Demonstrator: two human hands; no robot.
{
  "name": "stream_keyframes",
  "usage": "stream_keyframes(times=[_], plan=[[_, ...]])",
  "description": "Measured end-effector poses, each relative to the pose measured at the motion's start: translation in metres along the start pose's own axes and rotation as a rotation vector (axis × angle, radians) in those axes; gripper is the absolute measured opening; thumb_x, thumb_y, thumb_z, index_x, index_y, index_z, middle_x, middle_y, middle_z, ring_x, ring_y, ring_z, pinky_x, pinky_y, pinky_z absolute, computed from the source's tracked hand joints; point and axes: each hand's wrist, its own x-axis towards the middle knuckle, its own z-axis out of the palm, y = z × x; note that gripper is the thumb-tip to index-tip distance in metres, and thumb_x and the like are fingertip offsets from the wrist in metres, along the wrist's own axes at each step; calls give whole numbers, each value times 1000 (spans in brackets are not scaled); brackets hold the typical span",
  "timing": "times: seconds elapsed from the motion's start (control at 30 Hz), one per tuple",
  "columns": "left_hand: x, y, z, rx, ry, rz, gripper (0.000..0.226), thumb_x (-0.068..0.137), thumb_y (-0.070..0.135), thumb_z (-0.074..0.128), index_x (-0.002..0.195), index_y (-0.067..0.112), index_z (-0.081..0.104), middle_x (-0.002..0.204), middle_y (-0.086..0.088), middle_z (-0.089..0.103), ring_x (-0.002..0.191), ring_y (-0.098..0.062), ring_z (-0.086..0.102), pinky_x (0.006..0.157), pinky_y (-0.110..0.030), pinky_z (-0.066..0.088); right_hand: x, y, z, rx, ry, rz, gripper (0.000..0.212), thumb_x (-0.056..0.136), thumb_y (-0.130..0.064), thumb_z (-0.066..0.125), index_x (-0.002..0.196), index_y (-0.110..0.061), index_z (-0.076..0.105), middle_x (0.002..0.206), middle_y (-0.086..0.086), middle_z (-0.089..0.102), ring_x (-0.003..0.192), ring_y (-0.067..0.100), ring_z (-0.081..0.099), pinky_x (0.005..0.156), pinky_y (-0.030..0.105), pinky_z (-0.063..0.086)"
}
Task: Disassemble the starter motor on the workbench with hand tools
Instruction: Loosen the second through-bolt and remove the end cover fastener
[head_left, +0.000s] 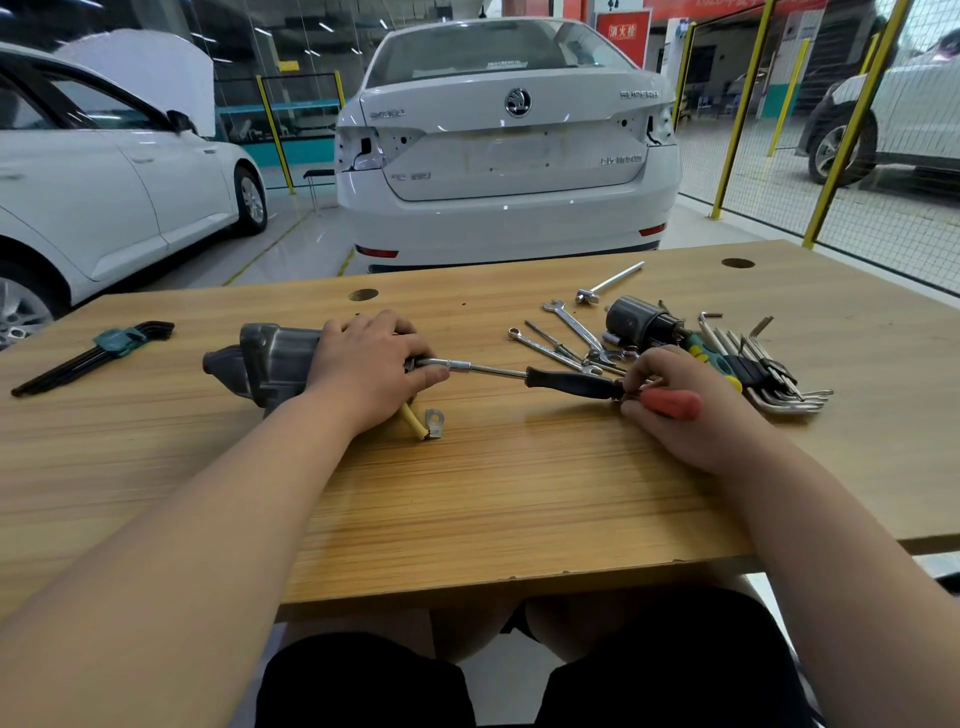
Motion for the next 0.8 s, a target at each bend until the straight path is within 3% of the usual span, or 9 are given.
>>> stream_keyframes(times=[0.07,0.2,0.3,0.4,0.53,0.63,0.8], plan=[[0,0,0,-6,-4,-7,40,84,70,40,108,46,62,126,14,48,120,-15,40,94,-38,22,-3,0,1,10,32,10,21,86,-15,74,91,-30,59,107,-6,56,98,13,53,80,25,39],[0,1,0,-9,4,-13,39,84,69,42,107,46,63,125,14,48,118,-15,41,92,-38,22,1,-1,2,120,137,111,17,87,-18,74,89,-32,66,89,-19,60,82,1,54,67,14,38],[0,2,0,1,7,-13,41,84,70,42,108,45,64,125,13,48,118,-15,41,92,-38,23,8,-3,2,149,150,183,11,88,-19,72,90,-29,71,88,-8,68,88,14,63,78,31,51],[0,2,1,9,12,-8,41,85,69,41,109,45,64,125,13,49,117,-16,42,91,-38,24,19,-6,-2,173,123,224,9,90,-18,68,97,-24,71,87,-3,69,87,18,66,84,40,54],[-1,2,1,3,20,-1,40,85,68,42,108,44,64,125,13,49,118,-16,41,91,-38,23,46,-14,-4,155,115,255,13,96,-17,61,107,-13,65,80,3,69,69,14,67,58,26,48],[-1,2,2,-2,26,5,40,85,68,42,108,44,64,125,13,49,117,-16,41,91,-37,21,68,-18,1,57,9,368,21,99,-19,56,116,-7,60,83,12,67,64,19,61,51,26,45],[0,1,3,16,18,8,41,86,68,39,109,44,63,125,14,48,116,-16,41,92,-38,22,84,-23,7,-109,-118,470,26,99,-18,50,114,1,60,86,16,62,69,23,54,67,36,49]])
